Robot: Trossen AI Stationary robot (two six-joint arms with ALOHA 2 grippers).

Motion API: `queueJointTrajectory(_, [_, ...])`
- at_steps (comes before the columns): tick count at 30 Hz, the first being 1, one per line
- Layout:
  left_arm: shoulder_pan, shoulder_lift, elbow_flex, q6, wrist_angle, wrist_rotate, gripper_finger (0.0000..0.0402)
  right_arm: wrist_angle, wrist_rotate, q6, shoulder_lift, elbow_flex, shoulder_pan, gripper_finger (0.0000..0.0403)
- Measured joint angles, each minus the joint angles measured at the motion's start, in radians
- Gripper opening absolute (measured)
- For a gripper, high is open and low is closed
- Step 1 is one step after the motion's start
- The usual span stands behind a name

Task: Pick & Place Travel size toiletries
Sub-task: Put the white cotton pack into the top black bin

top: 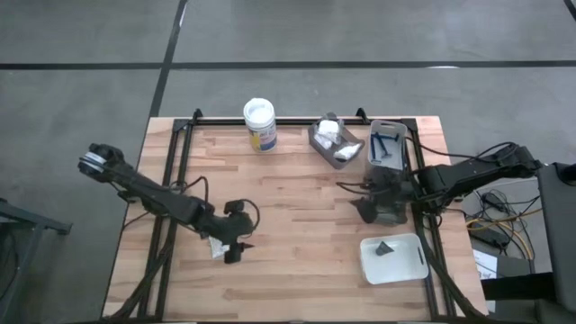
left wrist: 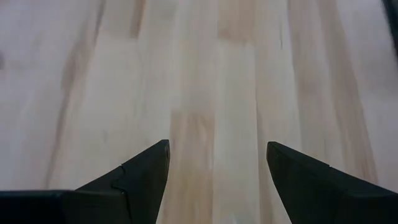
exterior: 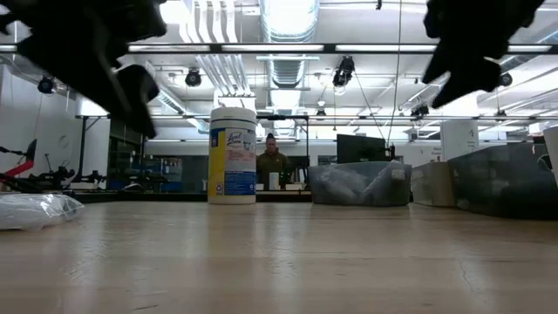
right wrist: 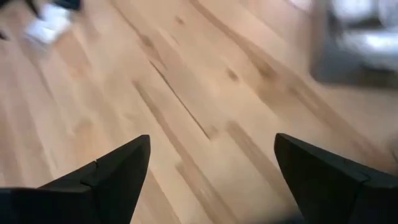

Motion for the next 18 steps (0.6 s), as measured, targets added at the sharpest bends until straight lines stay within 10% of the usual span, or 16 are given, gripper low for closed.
queueJointTrajectory(18, [-0.123,0.0,-0.092,-0.397,-0.267,0.0,0.0273,0.319,0.001,-0.202,0.264,-0.004,0.002,0.0275])
